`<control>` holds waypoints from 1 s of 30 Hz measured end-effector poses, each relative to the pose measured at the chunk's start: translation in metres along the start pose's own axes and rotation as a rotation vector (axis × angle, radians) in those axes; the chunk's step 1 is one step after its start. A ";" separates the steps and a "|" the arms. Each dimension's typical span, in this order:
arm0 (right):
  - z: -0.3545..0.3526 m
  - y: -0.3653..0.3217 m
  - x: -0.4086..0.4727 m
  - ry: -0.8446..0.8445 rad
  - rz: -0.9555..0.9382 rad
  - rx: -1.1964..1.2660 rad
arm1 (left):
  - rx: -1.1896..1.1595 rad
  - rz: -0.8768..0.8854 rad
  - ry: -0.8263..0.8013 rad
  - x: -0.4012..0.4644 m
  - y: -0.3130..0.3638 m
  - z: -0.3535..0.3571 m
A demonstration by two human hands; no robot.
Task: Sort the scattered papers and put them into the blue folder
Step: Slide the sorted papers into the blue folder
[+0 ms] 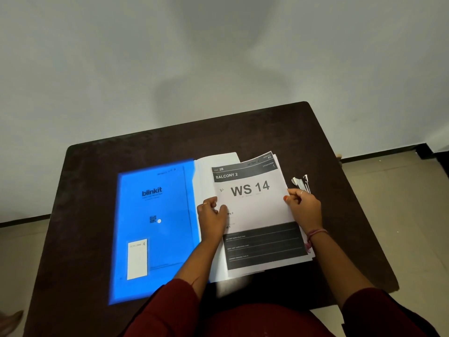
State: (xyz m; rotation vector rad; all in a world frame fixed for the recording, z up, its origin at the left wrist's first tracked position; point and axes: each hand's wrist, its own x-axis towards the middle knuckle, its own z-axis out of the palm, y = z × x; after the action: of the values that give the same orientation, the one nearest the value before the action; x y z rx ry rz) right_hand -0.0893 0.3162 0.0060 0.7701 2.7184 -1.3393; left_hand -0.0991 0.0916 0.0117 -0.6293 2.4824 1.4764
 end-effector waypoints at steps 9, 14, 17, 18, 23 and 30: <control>0.002 0.008 -0.002 0.009 -0.024 0.011 | -0.161 -0.070 -0.071 0.016 0.008 0.003; 0.001 0.006 -0.002 0.021 -0.013 0.056 | -0.132 0.071 0.027 0.015 0.008 0.001; -0.003 0.003 -0.001 0.036 0.007 0.106 | -0.223 0.162 -0.007 0.007 0.009 -0.002; -0.005 0.002 -0.001 0.028 0.000 0.136 | -0.245 0.175 -0.021 0.004 0.008 -0.003; -0.011 -0.004 0.001 -0.125 -0.008 0.291 | -0.381 0.151 -0.032 -0.010 0.015 -0.003; -0.009 -0.015 -0.001 -0.308 0.015 0.493 | -0.497 0.206 -0.012 -0.010 0.022 -0.011</control>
State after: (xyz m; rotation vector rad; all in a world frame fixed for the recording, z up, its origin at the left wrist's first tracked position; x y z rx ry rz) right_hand -0.0925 0.3152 0.0231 0.5342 2.1675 -1.9686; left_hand -0.0997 0.0934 0.0383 -0.4388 2.2263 2.1969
